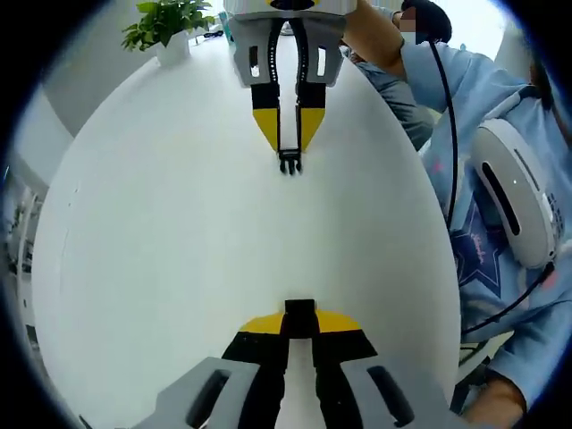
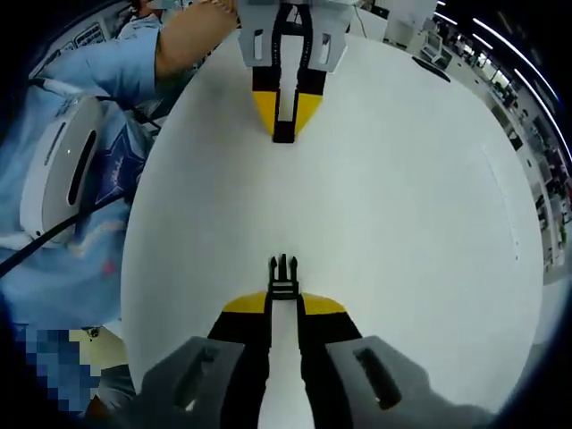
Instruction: Snap the two parts of the plastic buckle together until the buckle closes and remains connected.
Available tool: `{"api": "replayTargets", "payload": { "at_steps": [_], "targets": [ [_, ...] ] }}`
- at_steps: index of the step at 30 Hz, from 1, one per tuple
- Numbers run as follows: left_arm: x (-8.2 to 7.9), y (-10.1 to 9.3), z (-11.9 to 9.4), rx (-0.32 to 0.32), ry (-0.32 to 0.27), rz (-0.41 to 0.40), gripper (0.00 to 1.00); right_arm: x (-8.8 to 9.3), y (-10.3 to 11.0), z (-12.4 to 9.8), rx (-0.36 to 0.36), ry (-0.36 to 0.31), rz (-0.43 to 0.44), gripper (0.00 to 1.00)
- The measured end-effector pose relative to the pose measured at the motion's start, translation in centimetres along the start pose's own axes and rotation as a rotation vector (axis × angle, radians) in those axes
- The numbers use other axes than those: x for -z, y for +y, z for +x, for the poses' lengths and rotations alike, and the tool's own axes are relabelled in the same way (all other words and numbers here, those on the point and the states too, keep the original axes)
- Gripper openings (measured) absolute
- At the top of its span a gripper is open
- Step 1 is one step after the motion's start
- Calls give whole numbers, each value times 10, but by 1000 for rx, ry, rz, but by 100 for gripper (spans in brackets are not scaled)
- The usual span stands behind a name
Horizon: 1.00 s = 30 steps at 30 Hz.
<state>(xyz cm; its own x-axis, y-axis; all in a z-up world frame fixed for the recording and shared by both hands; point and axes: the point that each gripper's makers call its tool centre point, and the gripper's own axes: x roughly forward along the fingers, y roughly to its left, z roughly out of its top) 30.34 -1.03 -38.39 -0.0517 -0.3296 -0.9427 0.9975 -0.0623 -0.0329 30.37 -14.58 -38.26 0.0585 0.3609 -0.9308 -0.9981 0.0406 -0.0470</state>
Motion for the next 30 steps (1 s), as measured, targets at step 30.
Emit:
{"api": "replayTargets", "payload": {
  "at_steps": [30],
  "targets": [
    [-12,0,3,-17,-62,4,8,-27,2,11,-16,-4,-17,11]
  ]
}}
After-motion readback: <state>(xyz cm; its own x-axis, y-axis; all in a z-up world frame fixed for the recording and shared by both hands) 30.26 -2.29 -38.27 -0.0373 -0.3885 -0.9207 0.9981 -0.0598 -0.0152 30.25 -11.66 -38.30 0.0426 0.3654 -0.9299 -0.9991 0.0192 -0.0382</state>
